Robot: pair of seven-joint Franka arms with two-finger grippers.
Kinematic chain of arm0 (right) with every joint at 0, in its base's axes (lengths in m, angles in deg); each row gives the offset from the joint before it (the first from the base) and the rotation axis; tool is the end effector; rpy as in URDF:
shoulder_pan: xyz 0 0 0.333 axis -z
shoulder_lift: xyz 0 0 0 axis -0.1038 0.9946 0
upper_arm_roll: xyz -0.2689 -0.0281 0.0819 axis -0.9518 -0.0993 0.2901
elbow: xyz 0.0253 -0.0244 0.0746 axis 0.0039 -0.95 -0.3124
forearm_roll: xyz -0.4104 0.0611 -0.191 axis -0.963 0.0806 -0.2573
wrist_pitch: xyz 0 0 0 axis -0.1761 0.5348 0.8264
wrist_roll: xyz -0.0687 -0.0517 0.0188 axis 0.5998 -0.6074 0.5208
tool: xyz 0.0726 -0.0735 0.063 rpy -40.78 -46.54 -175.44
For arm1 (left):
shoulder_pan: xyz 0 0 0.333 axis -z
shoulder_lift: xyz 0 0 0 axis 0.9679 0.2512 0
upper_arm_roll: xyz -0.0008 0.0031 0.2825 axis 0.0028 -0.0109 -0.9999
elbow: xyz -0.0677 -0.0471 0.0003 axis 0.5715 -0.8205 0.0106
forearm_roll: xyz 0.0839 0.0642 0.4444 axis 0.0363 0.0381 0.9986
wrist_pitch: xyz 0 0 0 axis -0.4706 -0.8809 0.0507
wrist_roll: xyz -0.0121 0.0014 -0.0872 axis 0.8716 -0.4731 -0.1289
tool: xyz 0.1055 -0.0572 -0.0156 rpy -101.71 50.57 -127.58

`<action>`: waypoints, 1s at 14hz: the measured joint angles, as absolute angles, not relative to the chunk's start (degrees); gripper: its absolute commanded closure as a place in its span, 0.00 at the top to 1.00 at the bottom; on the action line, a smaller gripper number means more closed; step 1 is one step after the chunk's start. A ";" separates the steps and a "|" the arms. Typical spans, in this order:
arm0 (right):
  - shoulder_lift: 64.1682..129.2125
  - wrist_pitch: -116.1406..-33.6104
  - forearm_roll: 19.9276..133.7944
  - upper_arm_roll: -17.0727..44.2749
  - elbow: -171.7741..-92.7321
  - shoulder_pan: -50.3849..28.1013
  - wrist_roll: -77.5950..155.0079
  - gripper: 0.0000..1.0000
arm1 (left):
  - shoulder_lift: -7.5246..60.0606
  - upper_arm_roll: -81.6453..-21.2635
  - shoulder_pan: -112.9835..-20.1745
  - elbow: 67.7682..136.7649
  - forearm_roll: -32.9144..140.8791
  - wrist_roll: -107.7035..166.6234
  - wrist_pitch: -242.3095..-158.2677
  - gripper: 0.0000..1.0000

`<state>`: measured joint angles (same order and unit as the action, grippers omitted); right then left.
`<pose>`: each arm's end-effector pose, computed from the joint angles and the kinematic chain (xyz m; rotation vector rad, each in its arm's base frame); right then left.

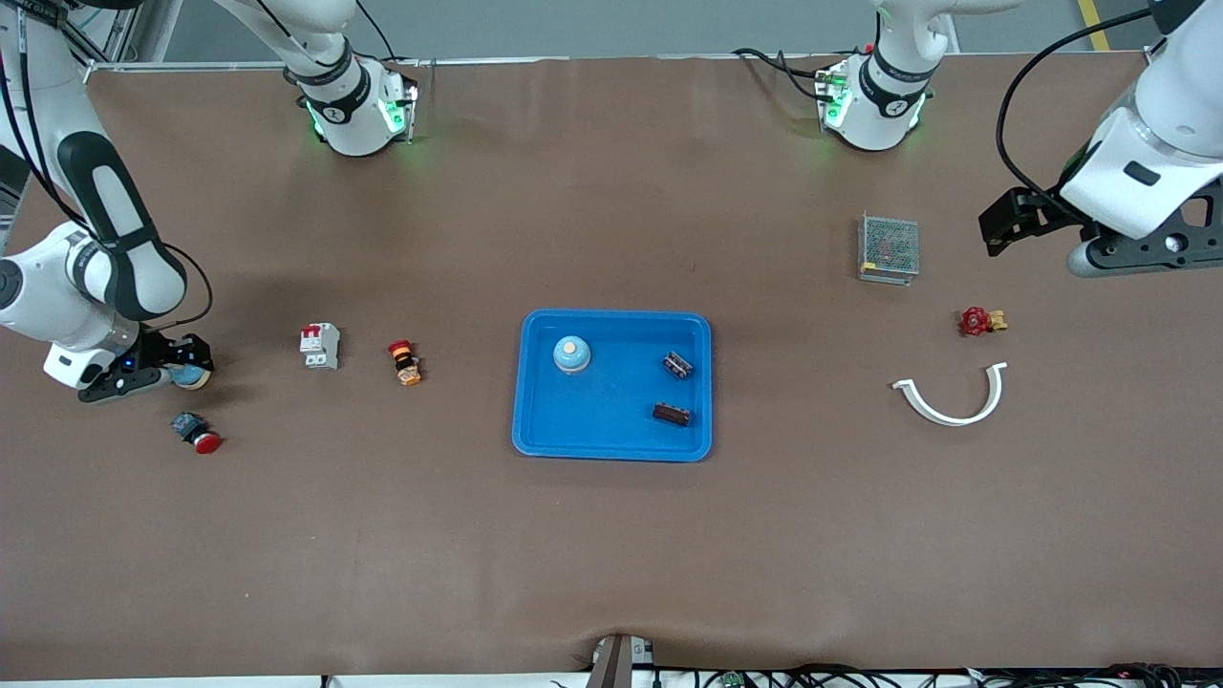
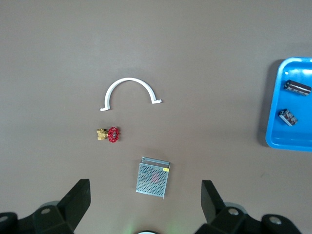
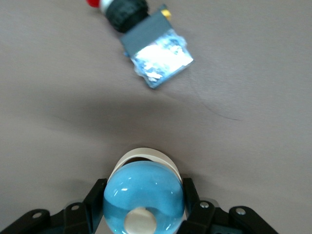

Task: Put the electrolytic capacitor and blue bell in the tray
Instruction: 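Return the left arm to rest while the right gripper lifts the second bell, then carry the second blue bell over the tray with the right gripper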

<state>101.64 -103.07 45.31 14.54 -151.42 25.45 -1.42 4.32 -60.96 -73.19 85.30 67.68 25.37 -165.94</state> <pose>0.5527 -0.2499 0.0889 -3.0661 -0.4646 0.0464 0.6142 -0.1056 0.5957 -3.0581 -0.0004 0.0754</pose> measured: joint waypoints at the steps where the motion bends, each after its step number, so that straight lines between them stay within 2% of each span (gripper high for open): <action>1: 101.19 -97.27 45.32 14.84 -148.67 25.21 -0.01 0.00 | 4.10 -63.30 -72.50 85.32 65.90 27.40 -165.94 1.00; 3: 100.04 -86.53 45.37 15.11 -142.58 24.21 3.20 0.00 | 3.36 -65.73 -72.35 85.35 64.57 29.81 -165.89 1.00; 5: 98.94 -80.56 45.40 15.22 -138.09 22.75 6.68 0.00 | 2.53 -66.02 -72.31 85.39 64.50 30.16 -165.68 1.00; 10: 97.92 -71.22 46.09 15.95 -131.30 16.74 24.67 0.00 | 1.85 -66.04 -72.51 85.56 64.50 30.17 -165.64 1.00; 14: 97.44 -69.60 50.84 17.04 -129.41 7.01 50.08 0.00 | 1.39 -66.08 -72.97 85.97 64.50 30.17 -166.43 1.00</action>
<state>97.44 -69.60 50.84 17.04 -129.41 7.01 50.08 1.39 -66.08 -72.97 85.97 64.50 30.17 -166.43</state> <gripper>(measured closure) 0.330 0.000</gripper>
